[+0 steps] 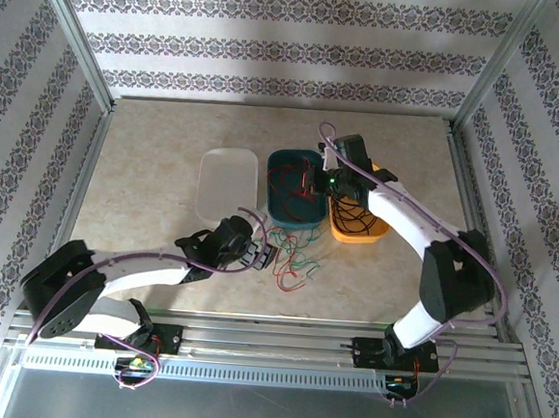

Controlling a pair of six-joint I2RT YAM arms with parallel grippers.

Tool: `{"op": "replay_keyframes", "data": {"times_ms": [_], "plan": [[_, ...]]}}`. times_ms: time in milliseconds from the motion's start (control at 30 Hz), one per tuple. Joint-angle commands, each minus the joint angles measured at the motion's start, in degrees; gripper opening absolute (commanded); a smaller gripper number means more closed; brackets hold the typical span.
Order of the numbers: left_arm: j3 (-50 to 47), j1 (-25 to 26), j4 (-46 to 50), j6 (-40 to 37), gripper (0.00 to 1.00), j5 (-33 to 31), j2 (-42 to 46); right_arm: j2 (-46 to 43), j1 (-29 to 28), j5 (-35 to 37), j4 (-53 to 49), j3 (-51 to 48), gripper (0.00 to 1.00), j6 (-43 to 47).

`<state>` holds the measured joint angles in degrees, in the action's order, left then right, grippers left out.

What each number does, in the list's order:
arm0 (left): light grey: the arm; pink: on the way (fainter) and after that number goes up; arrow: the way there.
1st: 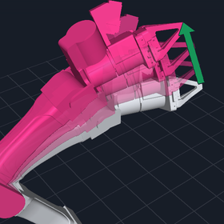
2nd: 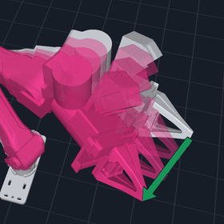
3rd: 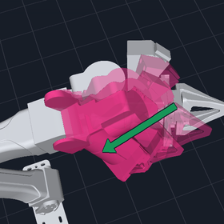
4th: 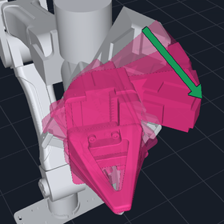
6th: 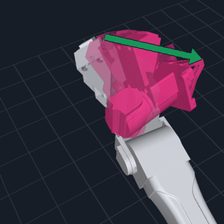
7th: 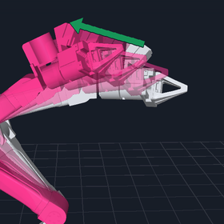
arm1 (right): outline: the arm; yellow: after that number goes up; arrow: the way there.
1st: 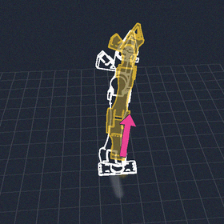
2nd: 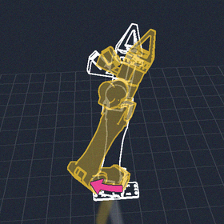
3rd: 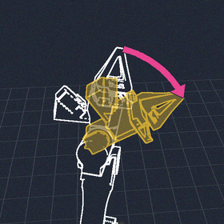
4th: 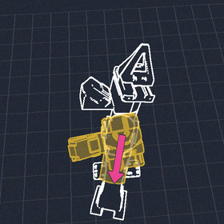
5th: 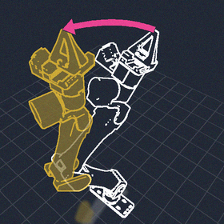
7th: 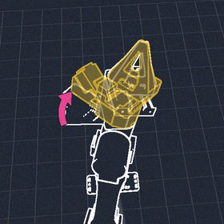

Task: Untangle the cables

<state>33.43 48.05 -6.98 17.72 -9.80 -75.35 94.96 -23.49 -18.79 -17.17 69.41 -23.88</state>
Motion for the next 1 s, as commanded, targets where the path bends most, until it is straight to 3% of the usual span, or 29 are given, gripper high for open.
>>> {"op": "replay_keyframes", "data": {"times_ms": [0, 200, 233, 267, 300, 367, 600, 967], "plan": [[-0.9, 0.7, -2.0, 5.2, 0.99, -8.7, 3.6, 5.6, -0.2, 0.7, -3.9, 3.2, 0.0, -0.8], [-1.5, -0.3, -0.2, 9.4, 0.99, -15.3, 7.0, 12.6, -2.9, 2.5, -5.9, 7.0, 0.0, 0.1], [-1.4, -0.4, 0.5, 9.5, 0.99, -15.7, 7.0, 12.7, -3.6, 3.1, -5.9, 7.0, 0.08, 0.5], [-1.2, -0.6, 1.2, 9.6, 1.0, -16.0, 6.8, 12.4, -4.4, 4.0, -5.7, 6.8, 0.28, 1.3], [-1.0, -0.7, 2.2, 9.8, 1.0, -16.3, 6.5, 11.7, -5.3, 5.4, -5.4, 6.3, 0.41, 2.1], [-0.7, -0.9, 3.0, 10.1, 0.99, -16.6, 5.7, 9.4, -6.7, 9.5, -4.8, 5.1, 0.51, 3.3], [0.8, -1.4, 3.5, 8.4, 0.99, -14.4, 1.6, -3.9, -8.4, 18.5, -4.0, -3.5, 0.55, 5.5], [2.5, -1.7, 1.5, 7.3, 0.99, -12.1, -3.6, -21.7, -11.8, 17.7, -9.5, -16.3, 0.57, 7.9]]}}
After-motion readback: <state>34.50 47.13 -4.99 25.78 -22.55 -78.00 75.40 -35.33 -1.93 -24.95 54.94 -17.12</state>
